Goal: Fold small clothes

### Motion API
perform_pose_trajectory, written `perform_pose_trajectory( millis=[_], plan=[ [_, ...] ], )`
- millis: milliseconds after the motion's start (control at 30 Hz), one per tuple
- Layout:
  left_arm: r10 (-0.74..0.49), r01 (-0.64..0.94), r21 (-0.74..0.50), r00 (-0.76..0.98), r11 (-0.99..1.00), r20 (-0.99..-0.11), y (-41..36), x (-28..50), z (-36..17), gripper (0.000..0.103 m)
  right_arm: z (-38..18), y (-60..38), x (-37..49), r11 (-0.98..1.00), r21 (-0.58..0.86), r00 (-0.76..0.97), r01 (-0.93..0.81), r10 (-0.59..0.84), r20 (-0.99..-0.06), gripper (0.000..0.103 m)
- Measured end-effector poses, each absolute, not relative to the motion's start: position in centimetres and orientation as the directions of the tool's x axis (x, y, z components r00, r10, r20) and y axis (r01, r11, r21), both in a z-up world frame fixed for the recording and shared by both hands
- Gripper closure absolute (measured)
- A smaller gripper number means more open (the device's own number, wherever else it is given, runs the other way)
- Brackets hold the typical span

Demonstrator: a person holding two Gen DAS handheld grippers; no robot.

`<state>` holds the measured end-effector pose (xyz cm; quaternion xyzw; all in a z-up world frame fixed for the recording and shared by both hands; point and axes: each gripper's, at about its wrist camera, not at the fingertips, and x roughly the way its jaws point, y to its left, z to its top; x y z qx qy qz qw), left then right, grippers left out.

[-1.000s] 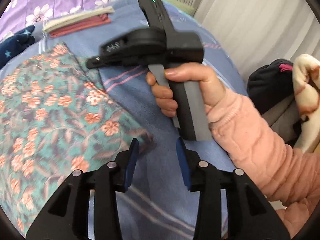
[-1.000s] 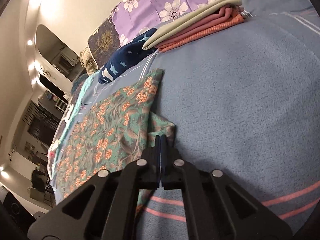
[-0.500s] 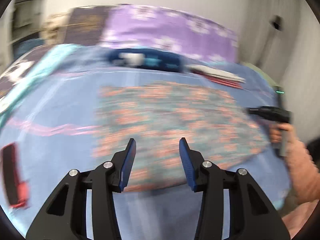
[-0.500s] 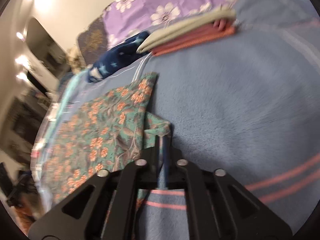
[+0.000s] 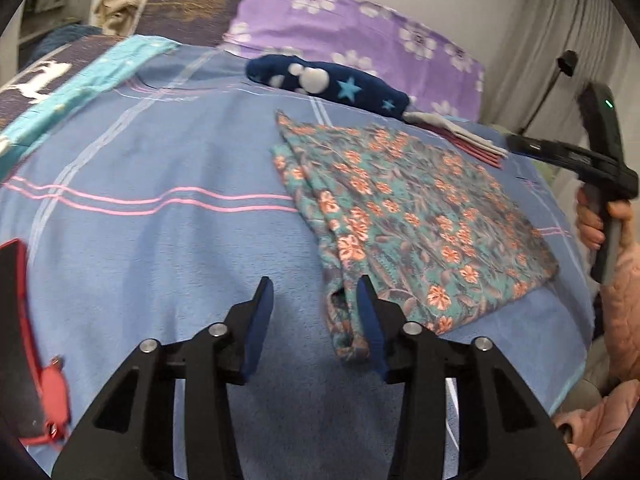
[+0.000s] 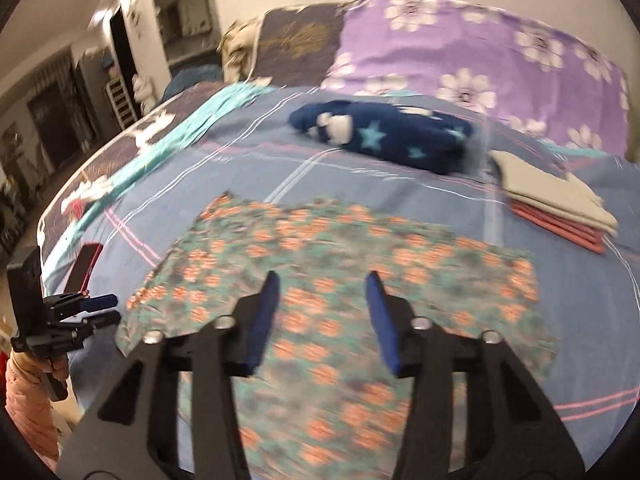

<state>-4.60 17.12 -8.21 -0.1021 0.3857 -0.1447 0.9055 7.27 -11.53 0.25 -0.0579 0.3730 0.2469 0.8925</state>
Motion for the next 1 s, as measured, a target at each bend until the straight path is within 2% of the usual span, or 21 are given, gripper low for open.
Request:
perform_pose_trajectory(
  millis=[133, 400, 500, 667, 867, 900, 933, 1000],
  plan=[
    [-0.424, 0.252, -0.345, 0.619, 0.904, -0.661, 16.3, -4.3, -9.5, 0.056, -0.3, -6.2, 7.5, 0.831, 0.018, 0.568, -0.556, 0.396, -0.722, 0.063],
    [-0.441, 0.225, -0.399, 0.651, 0.889, -0.618, 18.2, -4.1, -9.7, 0.058, -1.3, 0.6, 7.4, 0.759, -0.054, 0.52, -0.649, 0.391, -0.76, 0.059],
    [-0.433, 0.227, -0.382, 0.642, 0.896, -0.633, 18.3, -3.6, -10.0, 0.072, -1.8, 1.7, 7.9, 0.755, -0.053, 0.507, -0.653, 0.384, -0.772, 0.056],
    [-0.456, 0.329, -0.317, 0.592, 0.89, -0.664, 16.2, -3.4, -10.2, 0.076, -2.8, 2.8, 9.0, 0.762, -0.029, 0.478, -0.647, 0.376, -0.794, 0.053],
    [-0.494, 0.336, -0.362, 0.572, 0.869, -0.654, 16.2, -2.9, -10.5, 0.077, -3.2, 6.1, 10.3, 0.749, -0.045, 0.461, -0.661, 0.358, -0.812, 0.053],
    [-0.495, 0.329, -0.37, 0.575, 0.869, -0.652, 16.2, -2.8, -10.5, 0.081, -3.3, 7.1, 10.4, 0.739, -0.054, 0.457, -0.671, 0.356, -0.815, 0.053],
    [-0.496, 0.322, -0.378, 0.574, 0.868, -0.651, 16.3, -2.8, -10.6, 0.09, -3.4, 7.9, 10.5, 0.73, -0.061, 0.454, -0.681, 0.356, -0.817, 0.053],
    [-0.507, 0.297, -0.413, 0.574, 0.861, -0.643, 16.8, -2.8, -10.7, 0.094, -4.1, 10.6, 10.7, 0.696, -0.1, 0.445, -0.711, 0.335, -0.831, 0.057]
  ],
)
